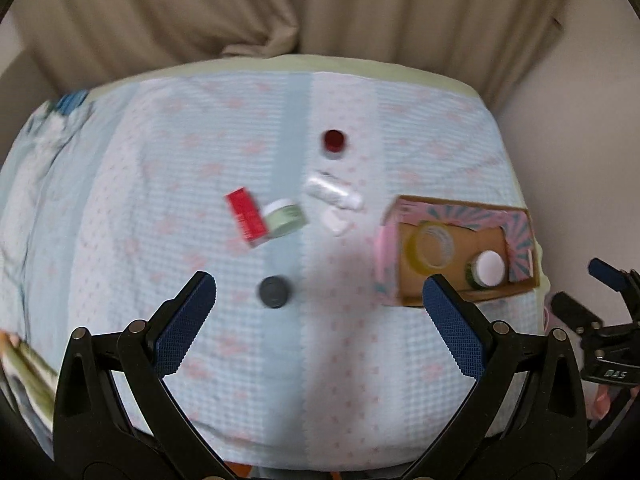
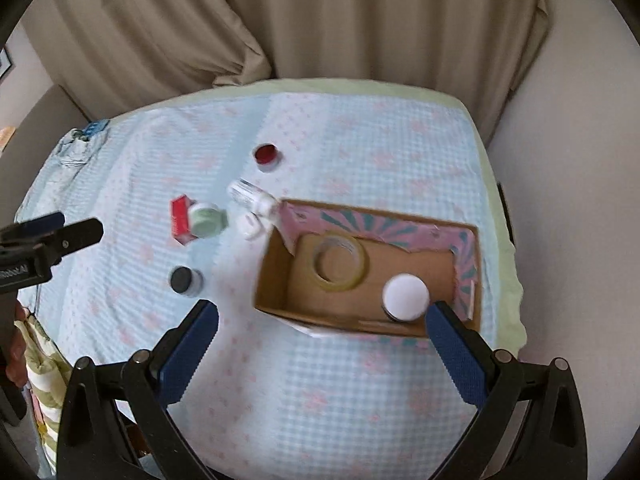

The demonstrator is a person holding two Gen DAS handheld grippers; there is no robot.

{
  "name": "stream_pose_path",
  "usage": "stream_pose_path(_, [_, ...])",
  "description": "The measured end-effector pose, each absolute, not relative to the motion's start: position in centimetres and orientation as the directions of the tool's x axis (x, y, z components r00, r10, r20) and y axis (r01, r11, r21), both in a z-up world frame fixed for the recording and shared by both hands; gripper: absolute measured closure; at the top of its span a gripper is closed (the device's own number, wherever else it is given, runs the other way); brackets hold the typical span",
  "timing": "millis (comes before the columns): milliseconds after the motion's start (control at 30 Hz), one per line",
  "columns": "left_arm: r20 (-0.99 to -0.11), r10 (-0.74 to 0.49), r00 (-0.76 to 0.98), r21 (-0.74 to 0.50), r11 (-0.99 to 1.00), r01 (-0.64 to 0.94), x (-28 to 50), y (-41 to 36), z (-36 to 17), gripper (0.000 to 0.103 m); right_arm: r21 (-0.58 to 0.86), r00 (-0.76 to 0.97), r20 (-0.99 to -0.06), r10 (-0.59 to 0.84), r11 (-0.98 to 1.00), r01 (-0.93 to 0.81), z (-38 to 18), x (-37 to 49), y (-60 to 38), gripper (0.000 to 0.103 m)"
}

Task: Organize rigid objects
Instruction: 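Grasp the red MARUBI box with the left tool while the right tool grasps the white bottle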

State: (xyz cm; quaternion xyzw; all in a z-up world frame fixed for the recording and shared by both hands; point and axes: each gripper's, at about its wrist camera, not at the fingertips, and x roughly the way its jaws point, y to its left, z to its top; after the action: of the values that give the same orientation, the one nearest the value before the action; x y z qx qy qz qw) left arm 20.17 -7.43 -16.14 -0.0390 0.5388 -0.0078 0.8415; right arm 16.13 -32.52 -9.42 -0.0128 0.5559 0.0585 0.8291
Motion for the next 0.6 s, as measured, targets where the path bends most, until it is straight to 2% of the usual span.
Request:
stream_pose_path(300, [-0.926,-0.029,0.377,-0.121,0.967,-0.222,23.7,1.0,-18.6,0.000,0.043,0.368,-0.920,0.137,0.967,-0.252,-8.8,21.6,-25.9,0.000])
stream_pose_path(600, [-0.961,0.005,0.276,-0.091,0.939,-0.331,29.9,3.5,-25.4,0.000,0.036,0.265,-0.951,0.158,0.911,-0.411,-13.9,30.3,-21.5,0.000])
